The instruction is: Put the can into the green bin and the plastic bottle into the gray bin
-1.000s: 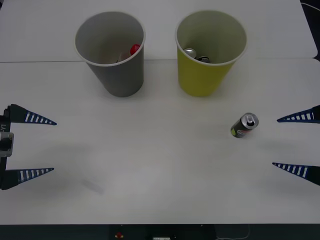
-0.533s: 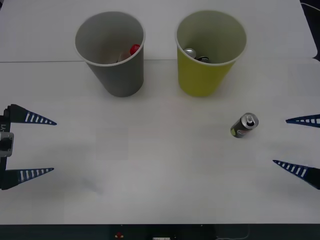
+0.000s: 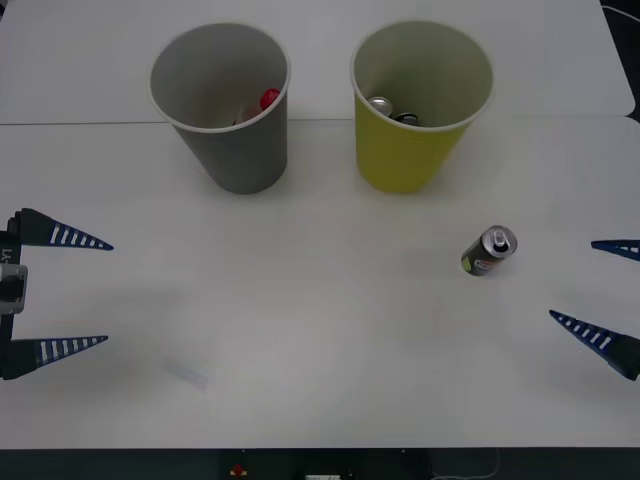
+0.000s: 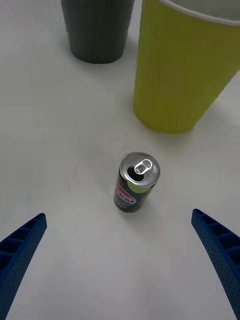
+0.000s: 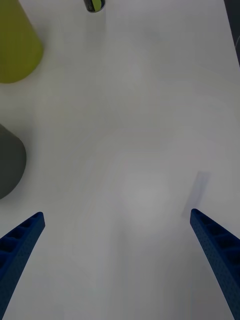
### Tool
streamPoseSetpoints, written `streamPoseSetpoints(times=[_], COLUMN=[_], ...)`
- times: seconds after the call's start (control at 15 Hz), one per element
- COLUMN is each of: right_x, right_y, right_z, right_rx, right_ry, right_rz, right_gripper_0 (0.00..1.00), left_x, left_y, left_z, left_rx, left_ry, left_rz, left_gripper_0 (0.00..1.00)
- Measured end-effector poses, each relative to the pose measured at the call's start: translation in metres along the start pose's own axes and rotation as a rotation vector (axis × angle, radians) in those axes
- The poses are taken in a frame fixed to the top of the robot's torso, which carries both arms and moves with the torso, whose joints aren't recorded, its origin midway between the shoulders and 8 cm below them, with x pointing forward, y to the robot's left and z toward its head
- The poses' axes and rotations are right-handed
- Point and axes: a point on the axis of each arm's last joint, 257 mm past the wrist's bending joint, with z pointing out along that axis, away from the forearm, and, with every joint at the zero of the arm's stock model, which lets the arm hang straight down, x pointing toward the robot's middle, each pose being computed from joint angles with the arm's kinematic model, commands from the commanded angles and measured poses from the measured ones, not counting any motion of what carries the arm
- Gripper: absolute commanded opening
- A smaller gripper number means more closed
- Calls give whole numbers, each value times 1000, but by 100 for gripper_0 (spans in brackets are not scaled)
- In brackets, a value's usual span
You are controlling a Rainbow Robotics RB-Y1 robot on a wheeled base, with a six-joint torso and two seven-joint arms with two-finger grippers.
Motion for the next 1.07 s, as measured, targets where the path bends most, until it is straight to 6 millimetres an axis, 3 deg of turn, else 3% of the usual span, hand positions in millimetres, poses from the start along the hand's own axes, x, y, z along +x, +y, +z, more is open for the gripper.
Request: streamPoseSetpoints(times=[0.33,0.53,1.07], right_x=[11,16,35], right_y=[-6,-5,-18], right_z=[3,15,57], right_rx=[75,89,120], right_ry=[-65,-119,-165], right_rz=[125,221,278], right_gripper_0=[100,100,100], left_x=[0,0,0], left_y=[0,0,0], left_z=[0,0,0], left_rx=[0,0,0], left_ry=[0,0,0], left_rz=[0,0,0], left_gripper_0=[100,100,100])
